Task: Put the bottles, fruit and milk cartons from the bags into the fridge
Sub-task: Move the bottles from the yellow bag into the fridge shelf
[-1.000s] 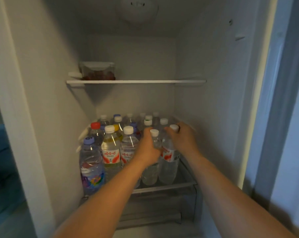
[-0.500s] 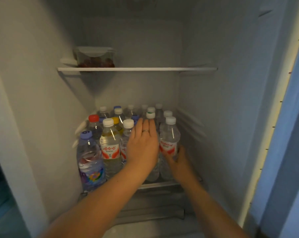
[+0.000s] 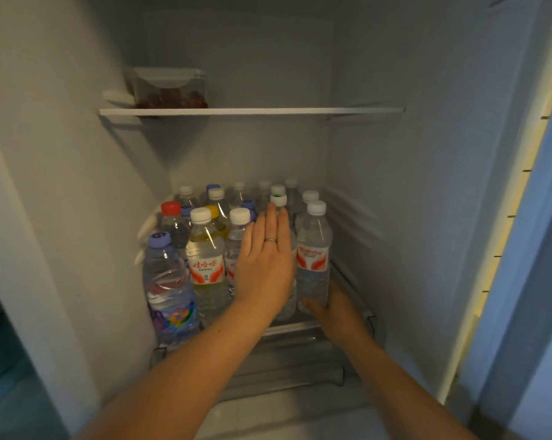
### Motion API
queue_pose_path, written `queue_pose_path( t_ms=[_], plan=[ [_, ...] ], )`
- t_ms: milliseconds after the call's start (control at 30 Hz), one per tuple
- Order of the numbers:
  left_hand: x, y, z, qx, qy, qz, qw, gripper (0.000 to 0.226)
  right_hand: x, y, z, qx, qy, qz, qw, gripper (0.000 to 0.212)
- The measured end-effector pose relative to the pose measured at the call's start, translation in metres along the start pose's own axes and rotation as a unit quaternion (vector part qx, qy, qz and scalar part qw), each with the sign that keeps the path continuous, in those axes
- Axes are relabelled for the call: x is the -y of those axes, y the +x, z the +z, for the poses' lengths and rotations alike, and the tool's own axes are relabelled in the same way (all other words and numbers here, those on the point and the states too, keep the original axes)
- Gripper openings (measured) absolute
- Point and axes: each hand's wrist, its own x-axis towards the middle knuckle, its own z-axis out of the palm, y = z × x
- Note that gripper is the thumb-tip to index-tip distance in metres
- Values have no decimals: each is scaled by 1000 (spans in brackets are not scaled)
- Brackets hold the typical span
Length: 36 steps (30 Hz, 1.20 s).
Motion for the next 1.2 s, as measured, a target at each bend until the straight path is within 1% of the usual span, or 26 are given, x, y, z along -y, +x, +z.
queue_pose_path(
  t_ms=[67, 167, 233, 267, 333, 400, 500, 600, 733, 933, 1067, 1200],
  plan=[
    [1, -6, -1, 3, -11, 7, 1000, 108, 5, -11, -2, -26, -1, -17, 1000, 74],
    [5, -23, -2, 4, -42, 33, 999, 104, 13, -36, -4, -124, -25, -76, 989, 72],
    [7, -40, -1, 11, -72, 45, 996, 100, 15, -57, -2, -163, -78, -86, 980, 82],
    [9, -52, 1, 20, -86, 42, 995, 99, 16, -70, -1, -164, -104, -78, 978, 87],
    [11, -81, 3, 39, -106, 28, 993, 96, 16, -95, 2, -137, -145, -53, 978, 92],
    [11, -117, 7, 74, -116, 8, 990, 91, 16, -118, 3, -95, -171, -33, 980, 88],
    [13, -168, 6, 147, -126, -32, 981, 85, 13, -144, 6, -29, -187, -9, 982, 77],
    [15, -210, -3, 228, -124, -66, 963, 83, 10, -173, 14, 1, -199, -9, 980, 75],
    [9, -266, -30, 261, -89, -104, 956, 83, 2, -213, 22, 46, -200, -13, 979, 74],
    [-12, -356, -69, 305, -50, -180, 934, 85, -17, -287, 22, 152, -201, -11, 968, 70],
    [-36, -408, -104, 322, -53, -237, 915, 87, -33, -340, 14, 199, -199, -32, 959, 72],
    [-70, -450, -146, 344, -58, -267, 898, 87, -46, -391, 3, 245, -192, -38, 950, 72]
  ],
)
